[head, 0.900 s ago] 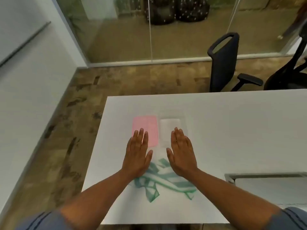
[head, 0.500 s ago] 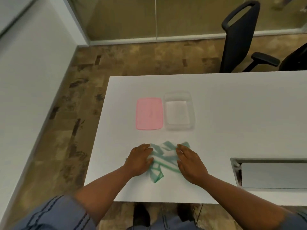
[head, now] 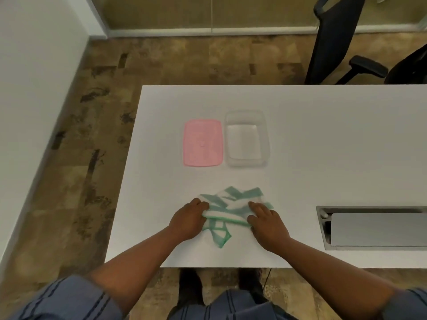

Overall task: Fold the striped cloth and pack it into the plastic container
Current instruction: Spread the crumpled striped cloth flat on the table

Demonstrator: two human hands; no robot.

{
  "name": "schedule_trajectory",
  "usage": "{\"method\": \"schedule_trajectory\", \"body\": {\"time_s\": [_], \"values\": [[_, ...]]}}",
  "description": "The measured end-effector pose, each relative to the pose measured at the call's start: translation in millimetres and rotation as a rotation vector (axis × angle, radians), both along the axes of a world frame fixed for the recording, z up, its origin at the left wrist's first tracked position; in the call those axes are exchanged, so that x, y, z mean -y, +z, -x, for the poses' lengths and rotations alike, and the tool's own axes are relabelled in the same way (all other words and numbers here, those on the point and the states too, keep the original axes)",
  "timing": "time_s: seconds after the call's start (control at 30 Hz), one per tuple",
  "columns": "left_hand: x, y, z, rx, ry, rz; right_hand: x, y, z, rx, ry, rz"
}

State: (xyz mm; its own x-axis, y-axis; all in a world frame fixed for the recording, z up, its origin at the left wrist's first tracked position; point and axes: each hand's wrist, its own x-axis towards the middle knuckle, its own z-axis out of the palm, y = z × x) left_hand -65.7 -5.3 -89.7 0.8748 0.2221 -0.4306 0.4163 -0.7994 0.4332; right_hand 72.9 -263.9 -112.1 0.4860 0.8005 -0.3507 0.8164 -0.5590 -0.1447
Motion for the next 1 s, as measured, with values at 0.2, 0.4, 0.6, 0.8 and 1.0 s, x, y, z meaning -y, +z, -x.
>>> {"method": "schedule_trajectory", "body": {"time_s": [0.2, 0.4, 0.6, 0.8, 1.0], "values": [[-16, 35, -5, 0.126, 0.088, 0.046, -6, 22, -6, -0.237, -0.413, -0.305], [-26, 81, -15, 0.154, 0.28, 0.299, -28, 79, -29, -0.509, -0.634, -0.651], [-41, 119, -25, 0.004, 0.202, 0.294, -31, 123, -65, -0.635, -0.565, -0.507], [-61, 129, -33, -0.109, -0.051, -0.007, -23, 132, -92, -0.44, -0.18, 0.041], [-73, 138, -36, -0.115, -0.014, -0.079, -21, 140, -110, -0.477, -0.265, -0.197]]}}
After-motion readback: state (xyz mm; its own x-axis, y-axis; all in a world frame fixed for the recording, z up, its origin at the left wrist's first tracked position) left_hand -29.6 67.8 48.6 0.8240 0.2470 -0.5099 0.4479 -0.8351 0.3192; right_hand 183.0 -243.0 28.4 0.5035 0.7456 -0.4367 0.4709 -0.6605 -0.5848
